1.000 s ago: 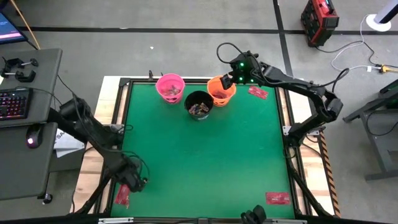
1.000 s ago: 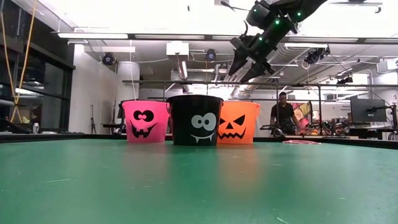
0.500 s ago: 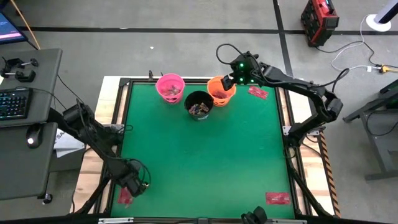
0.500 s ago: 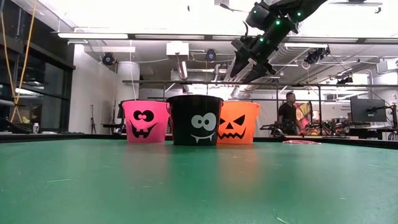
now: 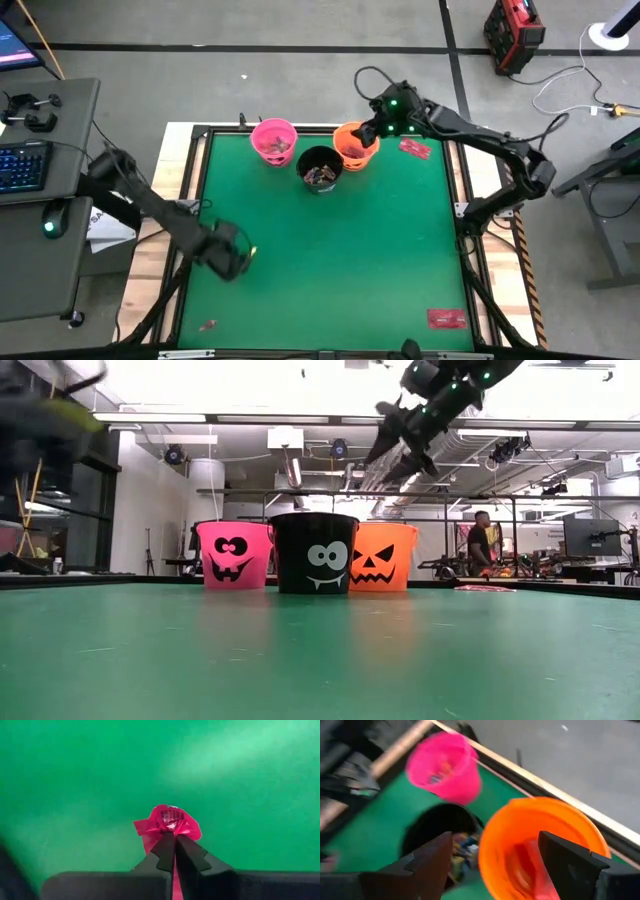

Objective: Sort candy by brand, put in halloween buckets
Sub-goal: Put the red candy packet into the orange bucket

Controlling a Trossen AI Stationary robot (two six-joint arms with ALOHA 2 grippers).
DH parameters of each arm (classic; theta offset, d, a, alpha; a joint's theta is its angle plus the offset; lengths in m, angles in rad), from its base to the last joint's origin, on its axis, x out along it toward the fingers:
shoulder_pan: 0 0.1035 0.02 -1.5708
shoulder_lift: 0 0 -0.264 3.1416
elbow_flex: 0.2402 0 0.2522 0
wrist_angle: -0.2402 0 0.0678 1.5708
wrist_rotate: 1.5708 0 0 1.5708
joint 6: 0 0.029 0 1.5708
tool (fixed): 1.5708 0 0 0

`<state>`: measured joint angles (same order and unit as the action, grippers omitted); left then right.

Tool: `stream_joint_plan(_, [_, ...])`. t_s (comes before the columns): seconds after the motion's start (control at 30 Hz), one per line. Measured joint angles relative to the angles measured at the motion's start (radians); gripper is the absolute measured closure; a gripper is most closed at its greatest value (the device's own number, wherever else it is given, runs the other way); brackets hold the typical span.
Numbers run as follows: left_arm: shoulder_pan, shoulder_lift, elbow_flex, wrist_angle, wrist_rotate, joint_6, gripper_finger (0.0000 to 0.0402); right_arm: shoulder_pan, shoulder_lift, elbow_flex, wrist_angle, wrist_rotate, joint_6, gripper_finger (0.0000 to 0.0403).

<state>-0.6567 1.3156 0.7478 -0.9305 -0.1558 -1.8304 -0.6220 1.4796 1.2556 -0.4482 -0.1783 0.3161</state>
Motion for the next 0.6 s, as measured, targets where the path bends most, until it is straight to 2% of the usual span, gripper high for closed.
stream_joint_plan(0.13, [0.16,-0.121,0.011,0.039,-0.143,0.209,0.0401,0.0,-0.066,0.0,0.061,-0.043,0.001,0.0116])
stream_joint_plan(0.23, [0.296,-0.171,0.041,0.087,-0.172,0.445,0.0401,0.0,-0.125,0.0,0.089,-0.05,0.019,0.0116])
stream_joint_plan(0.43, [0.556,-0.165,0.159,0.346,-0.139,0.953,0.0401,0.0,-0.232,0.0,0.094,-0.05,0.024,0.0116])
stream_joint_plan(0.6, [0.745,-0.055,0.302,0.545,-0.047,1.276,0.0401,0.0,-0.296,0.0,0.095,-0.032,0.044,0.0116])
